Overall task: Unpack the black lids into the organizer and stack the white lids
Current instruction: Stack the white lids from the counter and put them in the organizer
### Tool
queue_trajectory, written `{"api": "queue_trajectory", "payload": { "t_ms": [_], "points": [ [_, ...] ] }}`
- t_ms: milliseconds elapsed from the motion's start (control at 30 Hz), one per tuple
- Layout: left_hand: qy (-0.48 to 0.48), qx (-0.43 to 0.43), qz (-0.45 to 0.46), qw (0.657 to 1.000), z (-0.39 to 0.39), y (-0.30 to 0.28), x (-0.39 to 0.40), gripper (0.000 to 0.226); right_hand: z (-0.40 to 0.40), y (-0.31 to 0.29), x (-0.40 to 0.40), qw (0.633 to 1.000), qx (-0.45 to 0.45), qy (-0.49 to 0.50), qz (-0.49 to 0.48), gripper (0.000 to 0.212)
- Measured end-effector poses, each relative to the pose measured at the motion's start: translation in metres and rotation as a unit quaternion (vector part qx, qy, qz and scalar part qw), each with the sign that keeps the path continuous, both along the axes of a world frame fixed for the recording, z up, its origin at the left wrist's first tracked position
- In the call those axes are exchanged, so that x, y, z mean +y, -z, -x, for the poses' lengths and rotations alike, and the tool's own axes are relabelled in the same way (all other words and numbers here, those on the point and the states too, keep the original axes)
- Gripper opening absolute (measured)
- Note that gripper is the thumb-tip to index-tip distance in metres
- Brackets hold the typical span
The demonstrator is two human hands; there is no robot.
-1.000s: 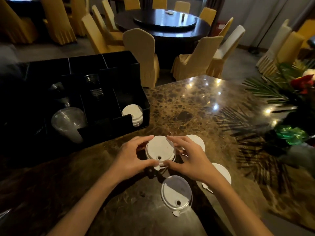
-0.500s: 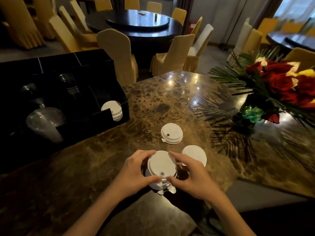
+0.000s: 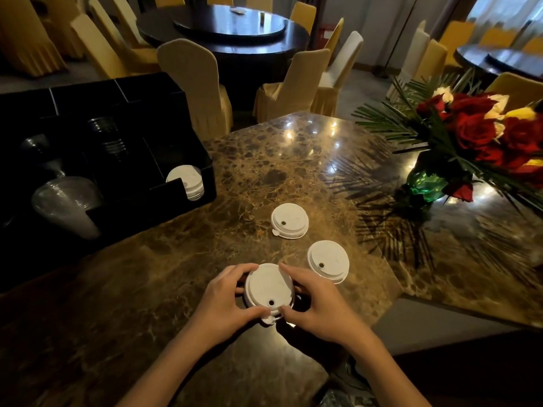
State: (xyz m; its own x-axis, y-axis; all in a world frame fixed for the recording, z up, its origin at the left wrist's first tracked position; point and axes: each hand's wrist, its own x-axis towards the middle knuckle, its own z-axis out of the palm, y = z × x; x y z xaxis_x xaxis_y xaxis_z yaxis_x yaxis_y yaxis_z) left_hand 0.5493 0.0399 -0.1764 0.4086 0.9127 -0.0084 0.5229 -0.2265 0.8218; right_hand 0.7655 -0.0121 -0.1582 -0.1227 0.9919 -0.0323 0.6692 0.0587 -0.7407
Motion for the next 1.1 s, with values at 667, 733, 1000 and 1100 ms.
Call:
{"api": "queue_trajectory", "payload": {
  "t_ms": [667, 733, 1000, 1100],
  "points": [
    [0.052, -0.027, 0.024, 0.998, -0.021, -0.022, 0.016, 0.079, -0.023, 0.004, -0.009, 0.995, 0.045, 0.081, -0.047, 0.079],
    [0.099, -0.019, 0.023, 0.995, -0.037, -0.032, 0.027, 0.081, -0.033, 0.001, -0.012, 0.99, 0.045, 0.116, -0.07, 0.077],
    [0.232, 0.036, 0.007, 0.972, -0.098, -0.046, 0.069, 0.081, -0.063, 0.001, -0.014, 0.963, 0.057, 0.242, -0.105, 0.086],
    [0.248, 0.056, 0.019, 0.967, -0.113, -0.039, 0.079, 0.083, -0.069, 0.006, -0.011, 0.957, 0.055, 0.267, -0.098, 0.087]
  ]
}}
